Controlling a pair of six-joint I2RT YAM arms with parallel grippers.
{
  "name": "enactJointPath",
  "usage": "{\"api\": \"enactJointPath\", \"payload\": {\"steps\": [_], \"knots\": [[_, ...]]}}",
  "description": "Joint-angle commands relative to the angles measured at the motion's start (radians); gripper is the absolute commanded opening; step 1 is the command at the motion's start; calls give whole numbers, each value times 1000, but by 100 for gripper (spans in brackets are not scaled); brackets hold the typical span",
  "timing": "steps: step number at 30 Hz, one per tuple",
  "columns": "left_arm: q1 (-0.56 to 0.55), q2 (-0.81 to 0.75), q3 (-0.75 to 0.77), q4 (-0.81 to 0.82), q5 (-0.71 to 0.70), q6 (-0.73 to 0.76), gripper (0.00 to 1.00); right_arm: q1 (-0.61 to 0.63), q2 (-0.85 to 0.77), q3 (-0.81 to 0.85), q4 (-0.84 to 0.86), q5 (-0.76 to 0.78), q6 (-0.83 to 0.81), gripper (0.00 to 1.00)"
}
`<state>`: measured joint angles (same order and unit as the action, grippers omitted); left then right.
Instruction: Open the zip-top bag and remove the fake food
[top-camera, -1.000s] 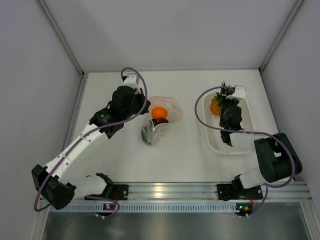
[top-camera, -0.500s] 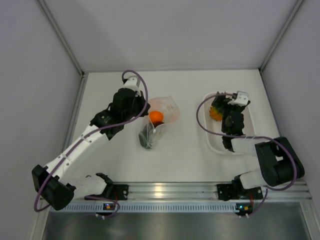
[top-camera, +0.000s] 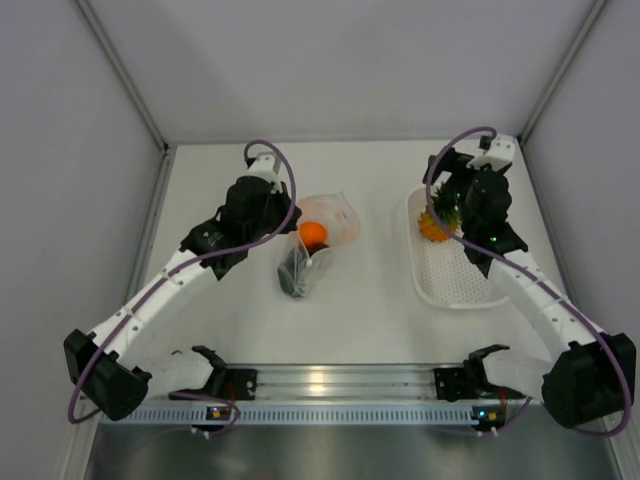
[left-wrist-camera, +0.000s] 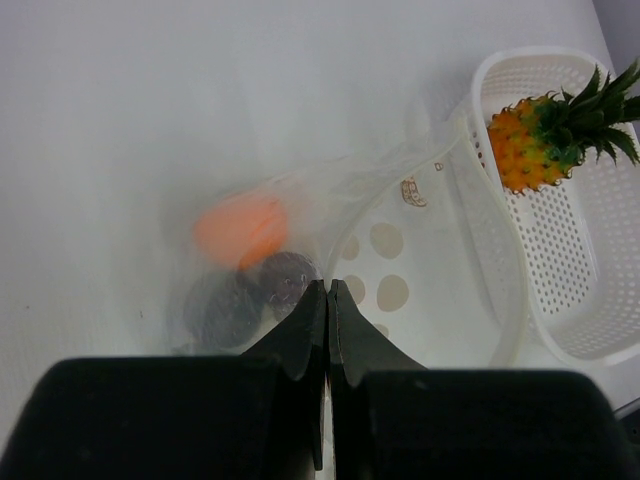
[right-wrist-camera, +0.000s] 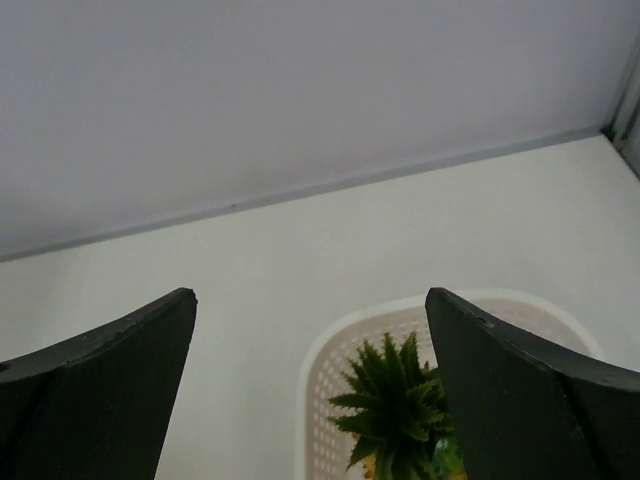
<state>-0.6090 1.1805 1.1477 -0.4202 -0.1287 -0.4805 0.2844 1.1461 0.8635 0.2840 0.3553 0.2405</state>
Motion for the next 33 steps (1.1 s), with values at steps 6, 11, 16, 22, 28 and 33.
{"api": "enactJointPath", "payload": {"steps": [6,11,16,22,28,33], "knots": [[5,-27,0,31,-34,-38,0,149,-60,149,-368,-211,163,86],[5,-31,-17,47,-42,-52,0,318,29,249,-477,-248,253,68],[5,-44,-58,107,-40,-89,0,432,115,285,-451,-259,328,55],[5,-53,-92,130,-77,-125,0,550,260,382,-467,-216,361,43],[5,-68,-109,130,-101,-138,0,619,374,459,-479,-154,387,40],[5,-96,-141,167,-94,-155,0,633,495,522,-528,-122,407,40]]}}
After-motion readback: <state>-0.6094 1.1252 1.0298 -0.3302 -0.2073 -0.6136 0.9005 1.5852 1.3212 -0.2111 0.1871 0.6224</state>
